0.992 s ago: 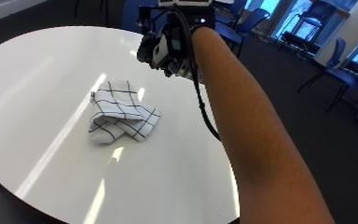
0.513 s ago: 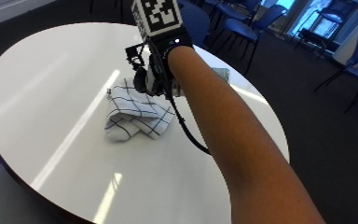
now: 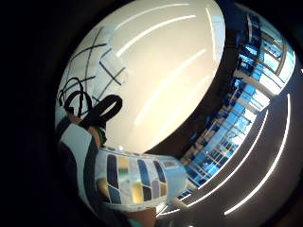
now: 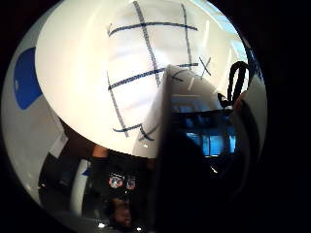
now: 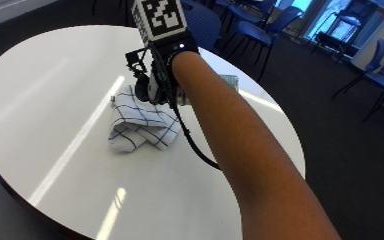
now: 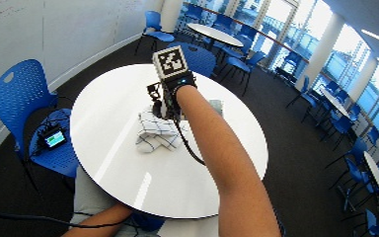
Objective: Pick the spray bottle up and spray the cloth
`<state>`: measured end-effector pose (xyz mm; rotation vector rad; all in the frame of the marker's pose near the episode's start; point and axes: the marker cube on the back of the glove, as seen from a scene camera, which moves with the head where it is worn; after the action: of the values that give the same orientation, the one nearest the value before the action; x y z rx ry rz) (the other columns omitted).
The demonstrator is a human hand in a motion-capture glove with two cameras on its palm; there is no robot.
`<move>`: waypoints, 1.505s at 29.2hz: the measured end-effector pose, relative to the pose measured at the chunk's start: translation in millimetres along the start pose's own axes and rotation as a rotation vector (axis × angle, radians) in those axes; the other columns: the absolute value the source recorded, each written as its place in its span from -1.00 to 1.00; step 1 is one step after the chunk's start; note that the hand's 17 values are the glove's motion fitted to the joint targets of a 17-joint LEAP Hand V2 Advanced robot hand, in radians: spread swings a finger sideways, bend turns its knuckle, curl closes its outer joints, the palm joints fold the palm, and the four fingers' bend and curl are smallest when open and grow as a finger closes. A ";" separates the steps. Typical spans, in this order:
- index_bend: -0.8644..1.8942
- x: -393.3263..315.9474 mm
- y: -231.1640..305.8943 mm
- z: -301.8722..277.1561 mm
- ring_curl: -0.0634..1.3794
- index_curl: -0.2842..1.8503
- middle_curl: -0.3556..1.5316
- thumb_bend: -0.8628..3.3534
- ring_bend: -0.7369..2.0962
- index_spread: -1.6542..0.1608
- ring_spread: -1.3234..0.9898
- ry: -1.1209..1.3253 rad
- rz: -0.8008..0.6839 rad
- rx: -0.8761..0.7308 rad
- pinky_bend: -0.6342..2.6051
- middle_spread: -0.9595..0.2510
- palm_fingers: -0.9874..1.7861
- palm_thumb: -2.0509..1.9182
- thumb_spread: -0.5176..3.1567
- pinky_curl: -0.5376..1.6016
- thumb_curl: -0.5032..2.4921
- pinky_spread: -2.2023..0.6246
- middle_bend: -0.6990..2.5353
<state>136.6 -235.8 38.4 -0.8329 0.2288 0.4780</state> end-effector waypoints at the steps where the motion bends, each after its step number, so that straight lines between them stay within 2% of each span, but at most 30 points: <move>1: -0.14 -2.7 0.4 -0.6 -0.32 -0.20 -0.12 -0.61 -0.07 0.50 -0.03 0.002 -0.007 -0.005 -0.35 0.30 0.70 0.47 -0.46 -0.15 -0.16 0.39 -0.26; 7: -0.14 -7.6 -4.5 0.1 -0.32 -0.20 -0.12 -0.61 -0.07 0.50 -0.03 0.012 0.001 -0.018 -0.35 0.30 0.70 0.47 -0.46 -0.15 -0.15 0.39 -0.26; 12: -0.14 2.6 2.3 6.6 -0.32 -0.20 -0.12 -0.61 -0.07 0.50 -0.03 0.001 0.115 -0.003 -0.35 0.30 0.70 0.47 -0.46 -0.15 -0.15 0.39 -0.26; 17: -0.13 -14.2 1.0 3.4 -0.32 -0.20 -0.12 -0.61 -0.07 0.50 -0.03 0.015 -0.008 -0.030 -0.35 0.29 0.70 0.47 -0.46 -0.15 -0.15 0.39 -0.26; 24: -0.13 -9.1 -5.3 3.7 -0.32 -0.20 -0.12 -0.61 -0.07 0.50 -0.03 0.009 -0.018 -0.003 -0.35 0.29 0.70 0.47 -0.47 -0.15 -0.15 0.39 -0.26; 30: -0.13 3.3 0.5 -0.1 -0.32 -0.20 -0.12 -0.61 -0.07 0.50 -0.03 -0.118 -0.050 0.064 -0.35 0.29 0.70 0.47 -0.46 -0.15 -0.15 0.39 -0.25; 34: -0.13 0.0 14.5 -14.1 -0.32 -0.20 -0.12 -0.61 -0.07 0.50 -0.03 -0.308 -0.186 0.177 -0.35 0.29 0.70 0.47 -0.47 -0.15 -0.15 0.39 -0.25; 41: -0.13 -19.2 41.6 -55.9 -0.32 -0.20 -0.12 -0.60 -0.08 0.50 -0.03 -0.800 -0.571 0.423 -0.35 0.30 0.70 0.47 -0.46 -0.15 -0.14 0.39 -0.26; 44: -0.13 -28.4 49.0 -71.8 -0.32 -0.19 -0.12 -0.60 -0.08 0.50 -0.03 -0.958 -0.685 0.511 -0.35 0.31 0.70 0.48 -0.46 -0.15 -0.14 0.40 -0.25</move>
<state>87.0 -270.8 -30.0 -0.0884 -0.7774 0.1131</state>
